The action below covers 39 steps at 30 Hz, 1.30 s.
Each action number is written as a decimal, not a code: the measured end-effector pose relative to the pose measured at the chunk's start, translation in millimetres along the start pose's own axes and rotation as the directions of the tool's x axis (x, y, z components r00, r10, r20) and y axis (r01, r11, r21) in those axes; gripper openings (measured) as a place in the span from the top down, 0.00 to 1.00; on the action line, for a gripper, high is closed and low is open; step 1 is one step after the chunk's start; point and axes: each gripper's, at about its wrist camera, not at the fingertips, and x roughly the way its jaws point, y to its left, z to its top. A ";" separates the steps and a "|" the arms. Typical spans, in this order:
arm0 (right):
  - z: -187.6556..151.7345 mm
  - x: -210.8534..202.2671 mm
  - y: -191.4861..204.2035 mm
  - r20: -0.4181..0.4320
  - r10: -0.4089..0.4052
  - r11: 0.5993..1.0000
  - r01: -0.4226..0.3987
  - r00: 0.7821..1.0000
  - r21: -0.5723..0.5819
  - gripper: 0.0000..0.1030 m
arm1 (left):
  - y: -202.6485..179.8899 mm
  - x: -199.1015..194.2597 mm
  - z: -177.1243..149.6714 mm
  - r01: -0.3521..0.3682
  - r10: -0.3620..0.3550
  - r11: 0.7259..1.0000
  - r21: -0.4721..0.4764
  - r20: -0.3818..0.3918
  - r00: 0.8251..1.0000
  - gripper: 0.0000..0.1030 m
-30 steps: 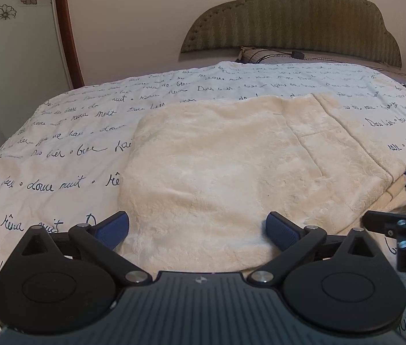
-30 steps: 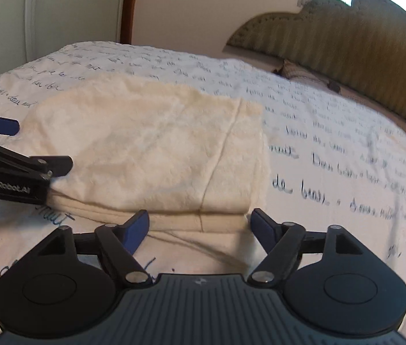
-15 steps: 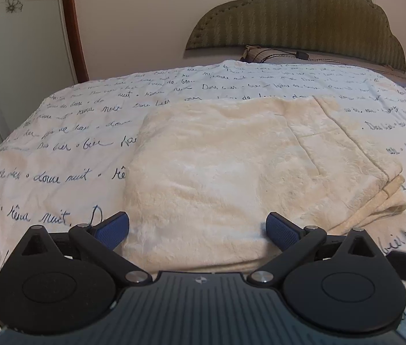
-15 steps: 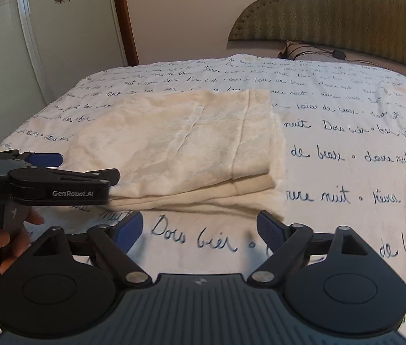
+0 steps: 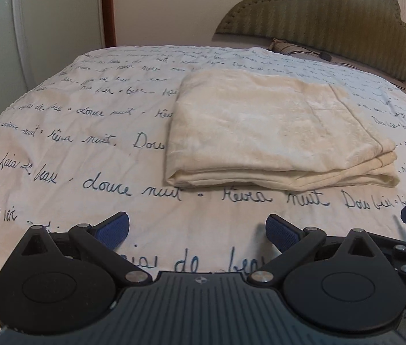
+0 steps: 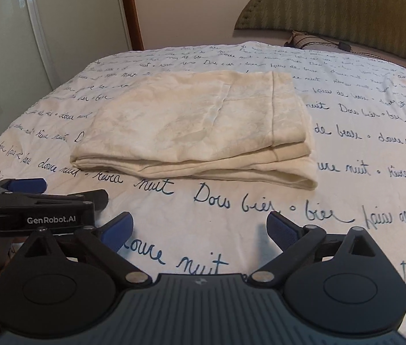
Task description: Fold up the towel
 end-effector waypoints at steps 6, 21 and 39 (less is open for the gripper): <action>-13.5 17.3 -0.5 0.012 -0.103 0.995 0.103 0.995 0.001 0.02 | -2.0 6.0 -4.5 -0.020 0.020 1.000 0.021 0.003 1.000 0.00; -30.2 22.1 -3.4 0.098 -0.119 0.993 0.118 0.988 0.013 0.00 | -5.6 10.1 -13.8 -0.030 0.029 0.999 0.025 0.050 0.998 0.00; -21.0 32.8 2.7 0.075 -0.146 0.989 0.146 0.986 -0.001 0.00 | -5.0 9.4 -12.7 -0.028 0.027 0.999 0.018 0.043 0.999 0.00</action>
